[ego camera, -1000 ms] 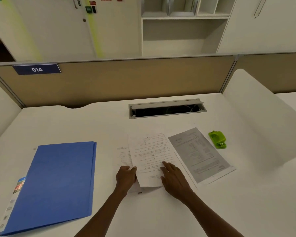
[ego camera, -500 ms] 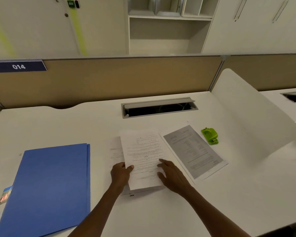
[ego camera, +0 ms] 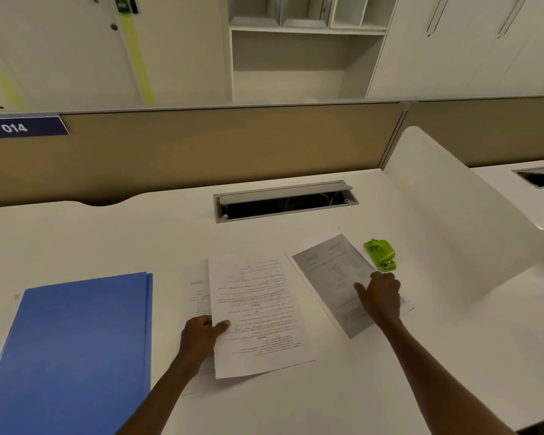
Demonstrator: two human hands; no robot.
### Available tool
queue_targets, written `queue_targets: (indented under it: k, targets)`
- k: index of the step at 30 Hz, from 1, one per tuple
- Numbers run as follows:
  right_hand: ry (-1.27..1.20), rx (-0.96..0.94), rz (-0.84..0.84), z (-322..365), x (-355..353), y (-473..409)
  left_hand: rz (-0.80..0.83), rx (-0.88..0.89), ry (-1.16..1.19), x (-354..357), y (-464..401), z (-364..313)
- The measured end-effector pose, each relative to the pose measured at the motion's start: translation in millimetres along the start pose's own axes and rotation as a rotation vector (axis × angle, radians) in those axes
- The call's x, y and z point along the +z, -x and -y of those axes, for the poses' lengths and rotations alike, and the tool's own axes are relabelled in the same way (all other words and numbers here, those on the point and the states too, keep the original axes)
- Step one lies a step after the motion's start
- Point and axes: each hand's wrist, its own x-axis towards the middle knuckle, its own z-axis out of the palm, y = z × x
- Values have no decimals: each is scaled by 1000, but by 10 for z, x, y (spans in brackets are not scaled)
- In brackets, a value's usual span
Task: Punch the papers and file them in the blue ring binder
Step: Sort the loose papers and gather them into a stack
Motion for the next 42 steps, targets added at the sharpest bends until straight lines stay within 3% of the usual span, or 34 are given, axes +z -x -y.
queue_targets:
  k: [7,22,29,37,39,42]
  targets:
    - [90,180,64,-258,-59,-224,-11,2,-5,-20,-124,-93]
    - [134,165,265,-314,-77,-342,27,-16,-6,19,-202,-167]
    - [-251,25,137,-230,-139,-235,-48,30,-7,74,-108,-276]
    - [-504,-115,-295,94,-694,58,-138,167,75,19,63,-337]
    - [-687,-84,-287,188,-804,102,-175,186,92,-8,104,-392]
    - [-931,-51,-146,384,-865,200,-221,210,114,-32,132,-493]
